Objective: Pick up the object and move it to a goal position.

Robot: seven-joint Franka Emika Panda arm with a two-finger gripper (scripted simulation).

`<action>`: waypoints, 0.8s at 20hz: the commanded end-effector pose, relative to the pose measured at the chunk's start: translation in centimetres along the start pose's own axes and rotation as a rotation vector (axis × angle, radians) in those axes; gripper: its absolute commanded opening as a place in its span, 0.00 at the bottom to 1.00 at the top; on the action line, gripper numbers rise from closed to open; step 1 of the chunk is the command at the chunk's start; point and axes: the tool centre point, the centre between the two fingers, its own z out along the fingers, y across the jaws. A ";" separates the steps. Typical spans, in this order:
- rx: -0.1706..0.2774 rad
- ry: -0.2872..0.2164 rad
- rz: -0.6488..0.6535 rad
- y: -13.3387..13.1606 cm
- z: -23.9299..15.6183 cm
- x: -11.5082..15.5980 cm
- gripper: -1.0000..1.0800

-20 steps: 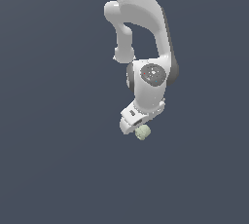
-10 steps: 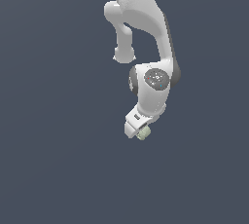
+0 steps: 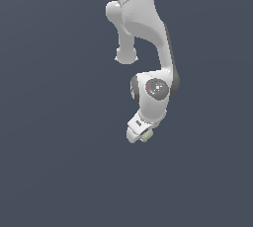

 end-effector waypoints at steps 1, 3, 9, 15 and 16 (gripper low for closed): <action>0.000 0.000 -0.001 0.0 1.1 0.0 0.96; 0.000 0.000 -0.002 0.0 1.6 0.0 0.96; 0.000 0.000 -0.002 0.1 1.6 0.1 0.00; 0.000 0.000 -0.002 0.1 1.6 0.1 0.00; 0.000 0.000 -0.002 0.1 1.6 0.1 0.00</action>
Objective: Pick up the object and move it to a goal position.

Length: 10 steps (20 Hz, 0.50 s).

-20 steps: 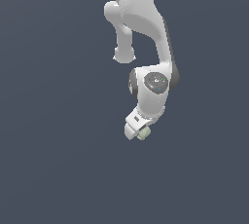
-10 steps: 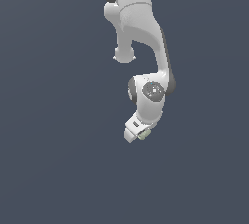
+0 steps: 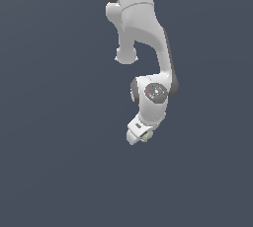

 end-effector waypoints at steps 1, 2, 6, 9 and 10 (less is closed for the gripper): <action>0.000 0.000 0.000 0.0 0.0 0.0 0.00; 0.000 0.000 0.000 0.0 0.0 0.0 0.00; 0.000 0.000 0.000 -0.3 -0.6 -0.1 0.00; 0.000 0.000 0.000 -0.6 -1.5 -0.2 0.00; -0.001 0.000 0.000 -0.8 -1.9 -0.3 0.00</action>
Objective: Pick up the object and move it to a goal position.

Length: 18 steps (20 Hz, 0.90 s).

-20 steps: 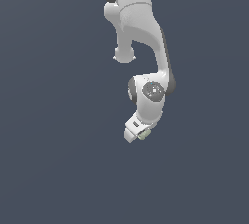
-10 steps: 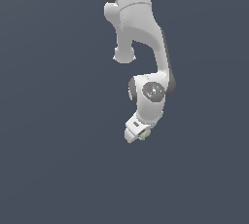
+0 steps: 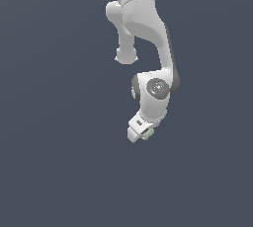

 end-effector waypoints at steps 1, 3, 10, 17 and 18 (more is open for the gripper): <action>-0.001 0.001 0.000 -0.4 -1.0 -0.1 0.00; -0.001 0.001 0.000 -0.9 -2.0 -0.3 0.00; -0.002 0.000 -0.001 -3.2 -7.4 -1.0 0.00; -0.002 0.000 -0.001 -6.3 -14.7 -2.0 0.00; -0.002 0.000 -0.001 -6.8 -15.8 -2.1 0.00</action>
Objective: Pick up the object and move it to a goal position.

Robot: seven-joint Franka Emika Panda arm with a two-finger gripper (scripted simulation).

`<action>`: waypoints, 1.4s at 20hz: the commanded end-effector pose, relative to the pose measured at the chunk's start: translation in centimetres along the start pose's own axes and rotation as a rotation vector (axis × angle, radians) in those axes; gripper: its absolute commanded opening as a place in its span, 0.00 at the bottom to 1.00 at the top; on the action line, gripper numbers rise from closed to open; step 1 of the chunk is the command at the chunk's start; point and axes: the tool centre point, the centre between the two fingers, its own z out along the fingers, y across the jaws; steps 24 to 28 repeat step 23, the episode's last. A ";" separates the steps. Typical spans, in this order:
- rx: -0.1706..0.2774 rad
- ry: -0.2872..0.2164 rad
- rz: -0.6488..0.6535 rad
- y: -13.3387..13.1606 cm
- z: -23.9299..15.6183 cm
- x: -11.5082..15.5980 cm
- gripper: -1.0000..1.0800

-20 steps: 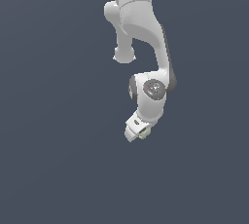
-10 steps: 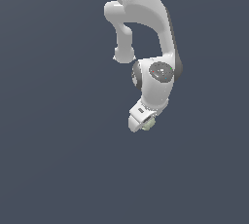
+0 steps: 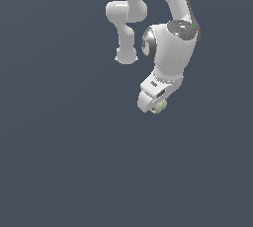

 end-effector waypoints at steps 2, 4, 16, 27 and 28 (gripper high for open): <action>0.000 0.000 0.000 -1.7 -3.9 -0.5 0.00; 0.000 0.000 0.000 -2.6 -6.0 -0.8 0.00; 0.001 0.001 0.000 -6.2 -15.1 -1.6 0.00; 0.002 0.001 0.000 -6.7 -16.5 -1.6 0.00; 0.002 0.001 0.000 -6.7 -16.5 -1.6 0.00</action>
